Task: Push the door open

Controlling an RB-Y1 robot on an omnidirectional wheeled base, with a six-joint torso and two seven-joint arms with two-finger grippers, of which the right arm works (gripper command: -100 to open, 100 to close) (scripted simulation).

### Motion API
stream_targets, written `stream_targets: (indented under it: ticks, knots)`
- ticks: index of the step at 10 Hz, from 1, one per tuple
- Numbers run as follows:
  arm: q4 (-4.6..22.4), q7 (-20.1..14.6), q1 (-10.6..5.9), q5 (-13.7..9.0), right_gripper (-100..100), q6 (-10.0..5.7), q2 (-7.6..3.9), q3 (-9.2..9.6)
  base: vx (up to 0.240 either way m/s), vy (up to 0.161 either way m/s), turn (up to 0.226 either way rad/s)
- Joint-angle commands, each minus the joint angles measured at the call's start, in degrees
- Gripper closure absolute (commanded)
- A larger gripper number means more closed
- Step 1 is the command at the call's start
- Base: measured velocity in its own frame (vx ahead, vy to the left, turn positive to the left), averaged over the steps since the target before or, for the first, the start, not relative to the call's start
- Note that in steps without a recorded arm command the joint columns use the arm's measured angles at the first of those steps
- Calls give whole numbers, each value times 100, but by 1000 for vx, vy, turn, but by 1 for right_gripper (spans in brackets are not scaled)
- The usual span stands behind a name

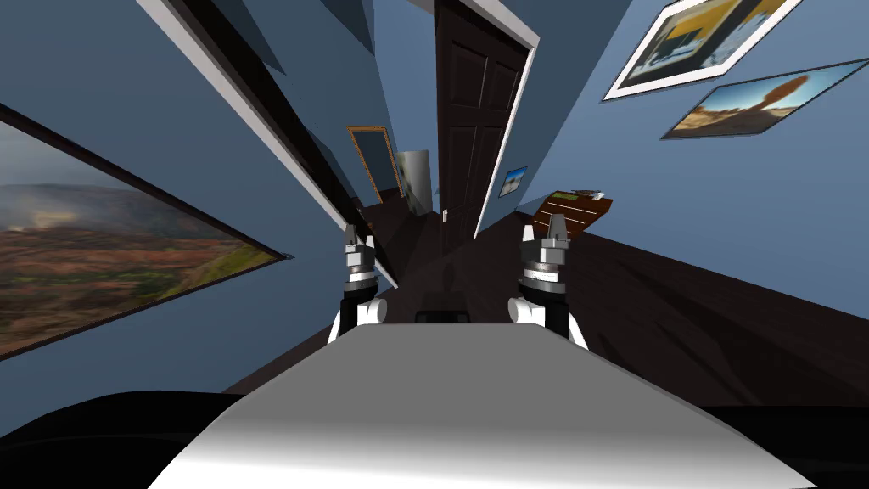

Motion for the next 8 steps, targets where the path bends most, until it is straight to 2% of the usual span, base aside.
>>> stream_targets:
  ticks: [1, 3, 7, 8]
  knots:
    - [161, -28, -67, 29, -100, -35, -44, 12, 143, 13, 11]
    - [450, -77, -186, 81, -100, -98, -110, 34, 113, -26, 54]
    - [850, -146, -352, 153, -100, -185, -189, 64, 83, -29, 26]
    - [1081, -186, -448, 194, -100, -235, -230, 81, 114, -20, 53]
